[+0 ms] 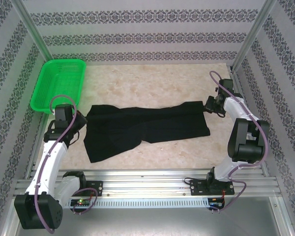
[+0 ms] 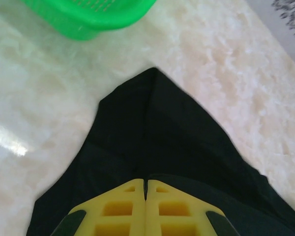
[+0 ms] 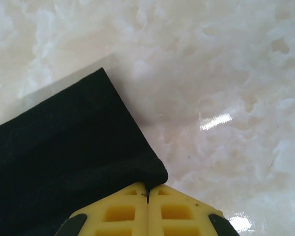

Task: Fold and stack the t-shirts

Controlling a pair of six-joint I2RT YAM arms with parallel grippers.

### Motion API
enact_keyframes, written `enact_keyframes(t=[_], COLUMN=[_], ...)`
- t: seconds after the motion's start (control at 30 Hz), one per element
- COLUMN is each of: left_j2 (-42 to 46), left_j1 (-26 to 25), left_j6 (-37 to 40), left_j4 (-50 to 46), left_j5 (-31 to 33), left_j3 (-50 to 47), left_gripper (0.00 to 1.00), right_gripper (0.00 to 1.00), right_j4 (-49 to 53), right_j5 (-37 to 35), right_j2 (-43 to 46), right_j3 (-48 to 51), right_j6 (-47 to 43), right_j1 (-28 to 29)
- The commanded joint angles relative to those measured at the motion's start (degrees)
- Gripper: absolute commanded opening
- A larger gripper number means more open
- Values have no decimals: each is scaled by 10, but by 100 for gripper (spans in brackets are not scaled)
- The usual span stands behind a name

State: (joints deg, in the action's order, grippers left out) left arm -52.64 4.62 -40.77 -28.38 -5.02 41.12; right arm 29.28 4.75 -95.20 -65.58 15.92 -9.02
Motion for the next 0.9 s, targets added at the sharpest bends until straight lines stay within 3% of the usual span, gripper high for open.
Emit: enact_keyframes(t=[0.0, 0.87], left_j2=[11, -1], left_j1=[8, 8], left_j6=[-36, -72], left_j4=[-28, -23], left_j5=[37, 27], left_j3=[-24, -117], left_gripper=[0, 0], right_gripper=[0, 1], right_j4=[17, 31], right_j5=[-25, -47], right_j2=[-6, -32], right_j3=[16, 53], right_j6=[18, 45], right_j1=[-8, -8])
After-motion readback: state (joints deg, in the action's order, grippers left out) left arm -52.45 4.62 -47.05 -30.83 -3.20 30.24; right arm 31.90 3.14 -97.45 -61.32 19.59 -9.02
